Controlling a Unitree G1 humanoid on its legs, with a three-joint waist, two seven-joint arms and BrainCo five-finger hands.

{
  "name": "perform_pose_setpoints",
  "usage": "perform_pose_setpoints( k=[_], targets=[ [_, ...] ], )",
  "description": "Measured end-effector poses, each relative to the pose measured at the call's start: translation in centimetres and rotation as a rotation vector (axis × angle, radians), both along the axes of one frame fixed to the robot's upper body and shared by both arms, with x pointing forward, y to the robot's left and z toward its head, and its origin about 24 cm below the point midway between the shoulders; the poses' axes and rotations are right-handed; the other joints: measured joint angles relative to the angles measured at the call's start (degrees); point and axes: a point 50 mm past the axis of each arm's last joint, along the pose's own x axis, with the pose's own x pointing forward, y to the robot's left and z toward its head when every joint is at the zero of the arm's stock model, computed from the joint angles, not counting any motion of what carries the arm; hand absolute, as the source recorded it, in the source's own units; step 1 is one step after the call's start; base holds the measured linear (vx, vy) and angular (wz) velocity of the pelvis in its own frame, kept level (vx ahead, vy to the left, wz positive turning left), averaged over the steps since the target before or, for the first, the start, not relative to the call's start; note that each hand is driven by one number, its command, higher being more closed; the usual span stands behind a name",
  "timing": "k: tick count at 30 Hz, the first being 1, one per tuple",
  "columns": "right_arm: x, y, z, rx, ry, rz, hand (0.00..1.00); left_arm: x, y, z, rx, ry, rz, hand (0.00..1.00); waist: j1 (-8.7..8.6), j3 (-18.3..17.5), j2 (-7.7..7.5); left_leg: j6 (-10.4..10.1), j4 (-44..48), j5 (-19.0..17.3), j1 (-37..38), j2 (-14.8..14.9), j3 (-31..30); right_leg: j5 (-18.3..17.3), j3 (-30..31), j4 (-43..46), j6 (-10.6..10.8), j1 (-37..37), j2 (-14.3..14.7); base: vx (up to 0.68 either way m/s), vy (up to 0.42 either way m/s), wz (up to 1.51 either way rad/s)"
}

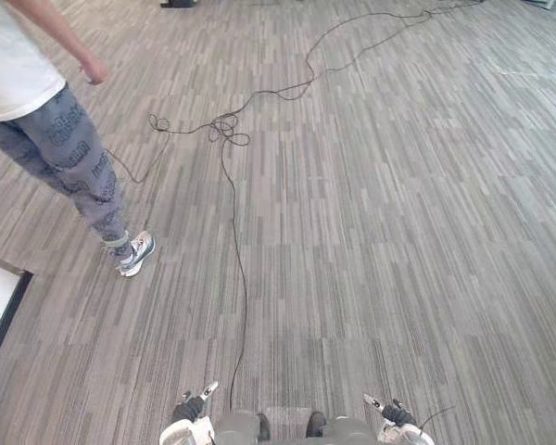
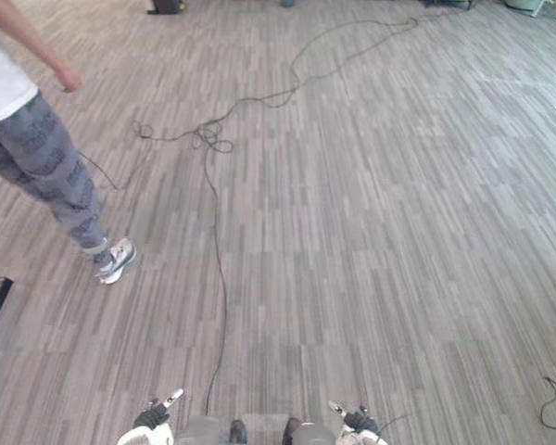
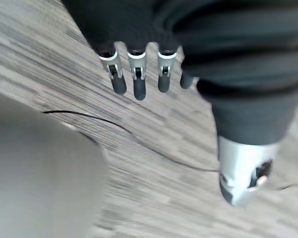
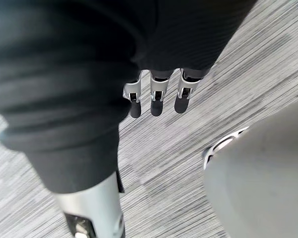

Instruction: Pick up cushions and gather them together orderly.

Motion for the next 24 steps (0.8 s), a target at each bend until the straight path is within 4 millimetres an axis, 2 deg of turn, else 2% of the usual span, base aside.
perform_pose_setpoints(
  k=[1,2,3,5,6,7,8,9,10,11,12,13,14,15,17,18,19,21,22,23,24],
  targets=[
    [0.1,0.0,0.0,-0.003,-0.001,0.008,0.0,0.1,0.0,0.1,0.001,-0.006,-0.001,0.0,0.03,0.0,0.0,-0.3,-0.8,-0.2,-1.2,0.8,0.8,-0.7,-0.3,-0.1,0.3,0.6,-0.2,0.34,0.044,0.27],
    [0.4,0.0,0.1,-0.006,-0.008,0.014,0.0,0.3,-0.3,0.2,-0.005,-0.02,0.004,0.0,0.37,0.0,0.08,-0.4,-4.7,0.0,-2.5,1.6,1.9,-1.0,-0.5,-0.4,1.9,2.1,-0.7,0.33,0.085,0.11],
    [0.5,0.0,0.1,-0.006,-0.011,0.014,0.0,0.4,-0.2,0.2,-0.003,-0.024,0.004,0.0,0.82,0.0,0.06,-0.2,-7.0,0.2,-2.9,1.8,2.4,-1.3,-0.5,-0.9,2.4,2.8,-1.1,0.35,0.113,0.03],
    [0.8,0.2,0.2,-0.002,-0.019,0.015,0.0,1.0,-0.6,0.4,-0.006,-0.048,0.002,0.0,2.36,-0.3,-0.25,-1.2,-16.7,4.7,-4.9,0.4,2.8,-2.0,-0.4,-3.8,4.4,5.3,-2.6,0.39,0.171,-0.1],
    [0.9,0.6,0.2,0.006,-0.022,0.017,0.0,1.1,-0.5,0.5,-0.001,-0.058,0.002,0.0,3.01,-0.9,-1.16,-0.5,-19.2,10.4,-5.8,-1.4,2.1,-2.6,0.0,-5.7,5.8,6.4,-4.0,0.59,0.276,-0.17],
    [0.7,1.3,0.0,0.028,-0.015,0.015,0.0,0.9,0.0,0.6,0.019,-0.052,-0.003,0.0,3.31,-2.7,-2.79,2.3,-18.7,9.7,-6.0,-3.9,2.9,-2.4,1.3,-6.7,6.7,7.0,-6.0,0.57,0.228,-0.11],
    [0.9,1.6,0.0,0.034,-0.019,0.016,0.0,0.9,0.1,0.6,0.022,-0.052,-0.002,0.0,3.18,-3.0,-3.05,3.2,-18.3,9.5,-6.1,-4.0,3.2,-1.8,2.0,-6.4,7.2,6.9,-6.5,0.78,0.306,-0.09],
    [1.3,2.4,0.2,0.056,-0.04,0.02,0.0,1.0,0.2,0.6,0.027,-0.05,-0.005,0.0,2.97,-3.0,-3.42,4.7,-15.9,8.2,-5.8,-3.7,4.2,1.2,6.2,-4.0,8.3,6.1,-7.6,0.55,0.204,-0.11],
    [1.4,2.8,0.2,0.068,-0.046,0.021,0.0,0.9,0.4,0.6,0.03,-0.049,-0.005,0.0,3.02,-3.1,-3.71,4.9,-14.9,8.1,-5.3,-3.8,4.4,2.9,7.7,-2.7,8.2,6.1,-7.7,0.64,0.288,-0.29],
    [1.4,2.8,0.2,0.075,-0.049,0.027,0.0,0.8,0.4,0.5,0.034,-0.04,-0.015,0.0,3.27,-3.2,-3.94,5.2,-14.9,7.9,-2.3,-3.8,4.9,6.7,9.7,2.6,8.2,5.4,-7.8,0.56,0.25,-0.51],
    [1.5,2.5,0.5,0.061,-0.073,0.019,0.0,0.8,0.1,0.5,0.039,-0.032,-0.049,0.0,3.66,-3.2,-3.79,6.3,-17.1,7.1,2.7,-4.0,5.2,11.8,11.2,14.4,8.6,1.5,-8.2,0.66,0.284,-0.55],
    [1.5,2.4,0.5,0.056,-0.082,0.019,0.0,0.9,0.0,0.5,0.04,-0.033,-0.064,0.0,3.58,-3.1,-3.61,6.8,-18.1,6.5,5.0,-4.1,5.2,14.2,12.2,21.1,8.6,-1.2,-8.3,0.59,0.222,-0.46],
    [1.6,2.2,0.7,0.047,-0.1,0.018,0.0,1.3,-0.3,0.5,0.037,-0.036,-0.089,0.0,2.82,-2.7,-3.05,6.9,-19.9,4.9,9.1,-4.3,4.9,14.7,12.4,34.0,8.6,-6.2,-8.1,0.47,0.112,-0.18],
    [1.5,2.0,0.8,0.042,-0.106,0.016,0.0,1.7,-0.9,0.4,0.025,-0.035,-0.107,0.0,2.24,-2.5,-2.83,7.1,-22.6,2.9,14.0,-4.5,4.7,11.7,11.6,43.7,7.2,-11.2,-7.7,0.46,0.088,-0.14],
    [1.8,1.9,1.1,0.032,-0.127,0.015,0.0,2.2,-1.6,0.4,0.004,-0.033,-0.116,0.0,1.73,-2.4,-2.72,6.7,-26.8,0.8,20.2,-4.4,4.4,7.3,8.4,48.0,5.1,-17.8,-6.5,0.41,0.035,-0.2],
    [2.0,1.8,1.3,0.027,-0.14,0.015,0.0,2.5,-2.0,0.4,-0.006,-0.038,-0.116,0.0,1.36,-2.3,-2.63,6.1,-28.6,-0.2,22.7,-4.1,4.0,5.4,6.0,47.3,4.5,-20.6,-5.8,0.55,-0.012,-0.08],
    [2.4,1.7,1.4,0.024,-0.157,0.013,0.0,3.1,-2.4,0.5,-0.02,-0.048,-0.109,0.0,0.54,-2.1,-2.72,5.1,-31.5,-1.8,26.9,-3.6,3.3,3.1,1.8,41.9,4.0,-25.3,-4.6,0.48,-0.036,0.07],
    [2.6,1.5,1.5,0.02,-0.162,0.006,0.0,3.1,-2.8,0.3,-0.036,-0.039,-0.105,0.0,-0.41,-2.0,-2.67,5.1,-33.5,-1.8,29.9,-3.4,3.2,3.0,-1.2,33.0,3.3,-26.8,-4.0,0.52,-0.08,0.31],
    [2.6,1.3,1.5,0.018,-0.164,-0.001,0.0,3.2,-3.0,0.3,-0.041,-0.04,-0.106,0.0,-0.99,-1.9,-2.48,5.1,-34.7,-1.8,31.9,-3.1,2.8,4.3,-3.0,26.0,2.6,-27.3,-3.8,0.58,-0.131,0.54],
    [2.5,1.2,1.4,0.015,-0.16,-0.005,0.0,3.0,-3.1,0.2,-0.044,-0.031,-0.108,0.0,-1.44,-1.9,-2.44,5.1,-35.8,-1.8,33.6,-3.0,1.6,7.1,-3.3,18.5,2.1,-27.7,-2.9,0.61,-0.175,0.62],
    [2.2,1.0,1.3,0.014,-0.144,-0.005,0.0,2.5,-3.0,0.1,-0.044,-0.019,-0.105,0.0,-1.43,-1.9,-2.69,5.0,-36.7,-1.8,35.4,-3.3,0.0,12.1,-2.3,10.2,0.7,-27.6,-2.0,0.9,-0.26,0.43]
  ],
)
